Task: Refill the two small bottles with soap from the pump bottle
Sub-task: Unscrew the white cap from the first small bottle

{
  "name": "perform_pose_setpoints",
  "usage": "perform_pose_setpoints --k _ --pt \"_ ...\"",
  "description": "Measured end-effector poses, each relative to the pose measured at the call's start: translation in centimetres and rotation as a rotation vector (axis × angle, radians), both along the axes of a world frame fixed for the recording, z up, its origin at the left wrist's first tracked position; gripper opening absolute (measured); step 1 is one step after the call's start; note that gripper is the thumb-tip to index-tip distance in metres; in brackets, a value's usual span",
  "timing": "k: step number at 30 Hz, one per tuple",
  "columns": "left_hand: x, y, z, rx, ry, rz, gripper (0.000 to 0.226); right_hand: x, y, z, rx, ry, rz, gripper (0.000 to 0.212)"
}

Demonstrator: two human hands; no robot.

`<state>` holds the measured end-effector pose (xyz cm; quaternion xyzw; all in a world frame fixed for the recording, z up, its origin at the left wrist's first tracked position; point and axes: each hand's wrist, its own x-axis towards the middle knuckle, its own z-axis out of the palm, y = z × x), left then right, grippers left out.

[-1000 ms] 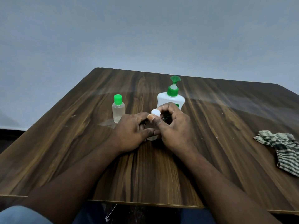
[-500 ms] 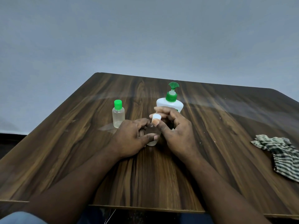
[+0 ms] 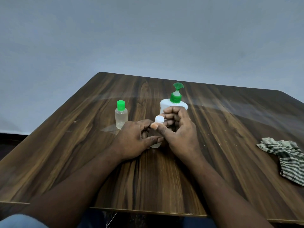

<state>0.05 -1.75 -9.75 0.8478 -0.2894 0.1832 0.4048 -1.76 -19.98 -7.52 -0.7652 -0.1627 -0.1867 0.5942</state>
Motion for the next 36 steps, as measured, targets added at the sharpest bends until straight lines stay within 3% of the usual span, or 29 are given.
perform_pose_setpoints --k 5,11,16,21,26,31,36 --pt "0.16 0.13 -0.31 -0.008 0.030 0.047 0.033 0.15 -0.39 -0.32 -0.025 -0.013 0.014 0.015" --pt "0.13 0.05 -0.12 0.032 -0.007 0.038 0.044 -0.02 0.03 0.02 -0.022 -0.015 0.006 0.040" --pt "0.05 0.03 -0.16 0.016 0.027 0.053 0.032 0.03 -0.25 -0.31 -0.038 -0.015 0.009 0.018" --pt "0.07 0.01 -0.05 0.015 0.001 0.041 0.041 -0.10 -0.11 -0.16 -0.038 -0.006 0.038 0.037" --pt "0.03 0.00 -0.18 0.012 0.017 0.048 0.032 -0.06 -0.12 -0.17 -0.033 -0.015 0.006 0.021" --pt "-0.01 0.03 -0.10 -0.002 -0.003 0.022 0.038 -0.16 -0.10 -0.15 -0.046 -0.004 0.043 0.039" --pt "0.06 0.04 -0.19 -0.008 0.012 0.032 0.037 -0.14 0.08 -0.11 -0.034 -0.037 -0.016 0.021"
